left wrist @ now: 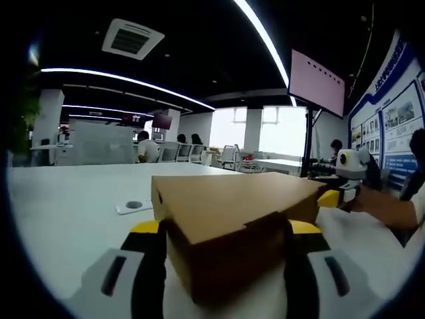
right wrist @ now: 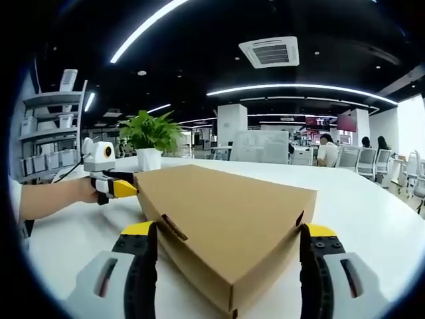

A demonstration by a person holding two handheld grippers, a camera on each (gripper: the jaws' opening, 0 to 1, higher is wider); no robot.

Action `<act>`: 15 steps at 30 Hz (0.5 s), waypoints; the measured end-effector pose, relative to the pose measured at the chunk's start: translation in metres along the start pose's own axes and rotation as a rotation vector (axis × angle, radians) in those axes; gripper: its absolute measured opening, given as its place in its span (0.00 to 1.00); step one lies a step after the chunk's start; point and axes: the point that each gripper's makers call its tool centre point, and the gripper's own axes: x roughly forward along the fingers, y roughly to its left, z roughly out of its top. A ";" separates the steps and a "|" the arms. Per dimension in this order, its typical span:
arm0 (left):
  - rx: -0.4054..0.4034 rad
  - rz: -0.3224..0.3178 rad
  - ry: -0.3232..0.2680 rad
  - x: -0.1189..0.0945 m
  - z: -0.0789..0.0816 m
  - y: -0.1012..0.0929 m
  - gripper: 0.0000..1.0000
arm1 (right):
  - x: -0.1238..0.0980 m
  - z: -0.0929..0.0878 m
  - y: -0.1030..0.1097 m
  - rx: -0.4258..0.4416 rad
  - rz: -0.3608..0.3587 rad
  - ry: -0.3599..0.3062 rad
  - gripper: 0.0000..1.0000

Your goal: Operate the shoe box by opening the lid, removing the specified soft item, and placing it in the target area until the item is outside and the box remains undamaged.

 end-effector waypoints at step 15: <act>0.016 0.027 0.030 -0.006 -0.003 -0.016 0.73 | -0.004 -0.001 0.002 -0.002 0.017 0.003 0.90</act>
